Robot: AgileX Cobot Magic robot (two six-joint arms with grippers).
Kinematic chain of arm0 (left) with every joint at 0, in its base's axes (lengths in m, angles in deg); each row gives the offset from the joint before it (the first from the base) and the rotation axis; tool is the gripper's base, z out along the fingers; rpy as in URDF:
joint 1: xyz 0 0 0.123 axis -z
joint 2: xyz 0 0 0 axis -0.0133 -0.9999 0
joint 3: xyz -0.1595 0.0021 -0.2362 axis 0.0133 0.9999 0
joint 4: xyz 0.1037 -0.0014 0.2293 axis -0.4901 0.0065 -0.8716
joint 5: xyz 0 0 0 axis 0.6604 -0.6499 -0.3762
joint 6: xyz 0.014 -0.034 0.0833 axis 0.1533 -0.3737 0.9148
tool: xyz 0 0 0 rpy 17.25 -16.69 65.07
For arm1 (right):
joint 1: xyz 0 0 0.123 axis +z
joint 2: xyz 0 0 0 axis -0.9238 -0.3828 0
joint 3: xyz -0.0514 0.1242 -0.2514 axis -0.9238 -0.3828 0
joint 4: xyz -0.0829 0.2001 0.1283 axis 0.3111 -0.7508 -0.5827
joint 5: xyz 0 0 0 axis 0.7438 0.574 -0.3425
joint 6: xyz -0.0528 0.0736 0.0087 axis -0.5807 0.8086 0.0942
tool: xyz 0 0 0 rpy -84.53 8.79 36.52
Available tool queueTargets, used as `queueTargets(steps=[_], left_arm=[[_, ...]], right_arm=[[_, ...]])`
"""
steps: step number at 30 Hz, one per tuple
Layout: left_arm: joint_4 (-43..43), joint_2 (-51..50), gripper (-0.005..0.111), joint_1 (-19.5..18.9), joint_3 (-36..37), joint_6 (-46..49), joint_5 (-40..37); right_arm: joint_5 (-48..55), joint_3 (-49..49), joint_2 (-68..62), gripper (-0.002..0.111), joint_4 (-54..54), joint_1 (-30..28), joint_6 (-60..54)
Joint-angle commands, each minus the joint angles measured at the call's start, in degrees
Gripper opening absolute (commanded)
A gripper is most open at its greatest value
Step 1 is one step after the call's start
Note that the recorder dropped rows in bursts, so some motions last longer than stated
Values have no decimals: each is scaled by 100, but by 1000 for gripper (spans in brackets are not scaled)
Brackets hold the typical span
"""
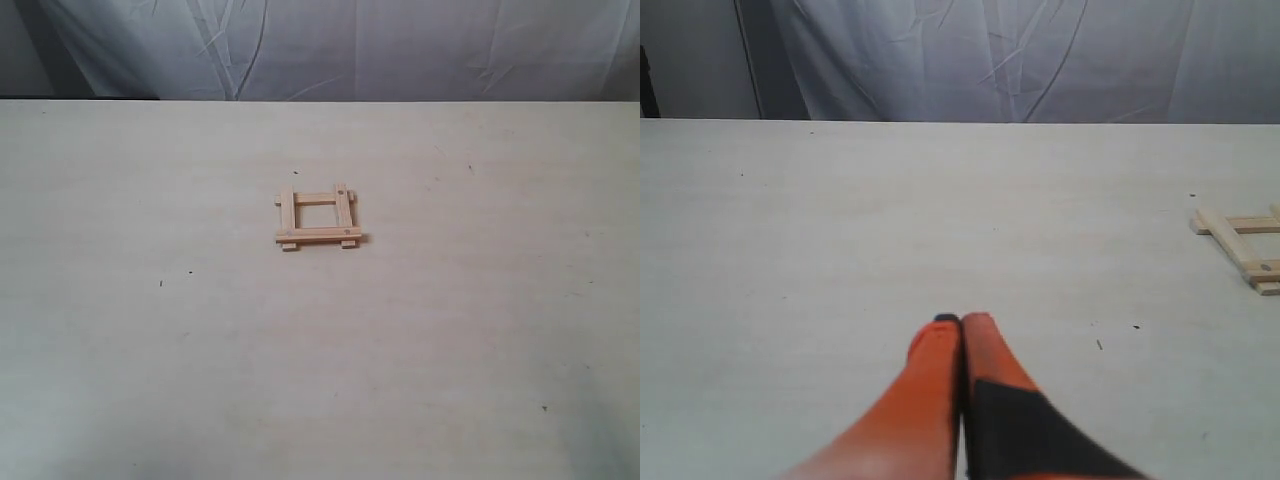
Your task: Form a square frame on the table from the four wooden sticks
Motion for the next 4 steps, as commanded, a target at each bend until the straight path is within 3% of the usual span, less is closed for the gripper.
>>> queueTargets(steps=[1, 4], left_arm=[[-16, 30, 0, -6, 26, -28, 52], [-16, 30, 0, -6, 26, -28, 52]], right_arm=[[-62, -8, 30, 0, 2, 10, 0], [-62, -8, 30, 0, 2, 10, 0]])
